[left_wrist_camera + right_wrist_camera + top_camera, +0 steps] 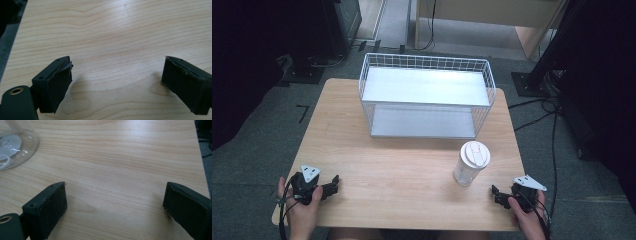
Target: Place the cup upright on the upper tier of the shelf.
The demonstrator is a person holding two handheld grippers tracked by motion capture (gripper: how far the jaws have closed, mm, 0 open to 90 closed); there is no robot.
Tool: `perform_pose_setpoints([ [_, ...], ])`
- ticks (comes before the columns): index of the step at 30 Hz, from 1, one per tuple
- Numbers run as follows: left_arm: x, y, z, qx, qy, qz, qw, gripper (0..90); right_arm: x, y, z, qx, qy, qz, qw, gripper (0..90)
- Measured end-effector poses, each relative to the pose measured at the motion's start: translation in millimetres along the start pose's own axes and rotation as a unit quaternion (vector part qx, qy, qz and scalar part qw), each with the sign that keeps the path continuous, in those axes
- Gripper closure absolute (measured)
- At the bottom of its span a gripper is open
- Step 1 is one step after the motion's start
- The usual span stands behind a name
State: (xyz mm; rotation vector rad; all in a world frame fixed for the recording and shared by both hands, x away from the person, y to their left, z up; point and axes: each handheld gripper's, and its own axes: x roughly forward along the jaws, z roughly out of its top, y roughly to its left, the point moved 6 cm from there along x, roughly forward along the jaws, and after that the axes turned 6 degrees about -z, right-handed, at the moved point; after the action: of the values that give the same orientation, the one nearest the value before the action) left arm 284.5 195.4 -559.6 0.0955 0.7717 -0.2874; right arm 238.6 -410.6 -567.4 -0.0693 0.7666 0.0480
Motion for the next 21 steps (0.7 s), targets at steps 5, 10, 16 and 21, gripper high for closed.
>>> perform_pose_setpoints([
  [5, 1.4, 1.4, -0.2, -0.015, 0.007, -0.017, 0.9997, 9.2, -5.5, 3.3, 0.8, -0.006, -0.022, -0.010, 0.9997, 12.8],
  [10, 1.4, 1.5, -0.3, -0.014, 0.007, -0.017, 0.9997, 9.2, -15.6, 13.3, 10.0, 0.006, -0.047, 0.016, 0.9988, 12.8],
  [16, 1.4, 1.4, -0.2, -0.014, 0.007, -0.017, 0.9997, 9.2, -22.6, 28.2, 19.3, 0.003, -0.050, 0.038, 0.9980, 12.6],
  [21, 1.3, 1.4, -0.3, -0.013, 0.008, -0.018, 0.9997, 9.3, -28.1, 42.1, 30.2, -0.005, -0.057, 0.053, 0.9969, 11.4],
])
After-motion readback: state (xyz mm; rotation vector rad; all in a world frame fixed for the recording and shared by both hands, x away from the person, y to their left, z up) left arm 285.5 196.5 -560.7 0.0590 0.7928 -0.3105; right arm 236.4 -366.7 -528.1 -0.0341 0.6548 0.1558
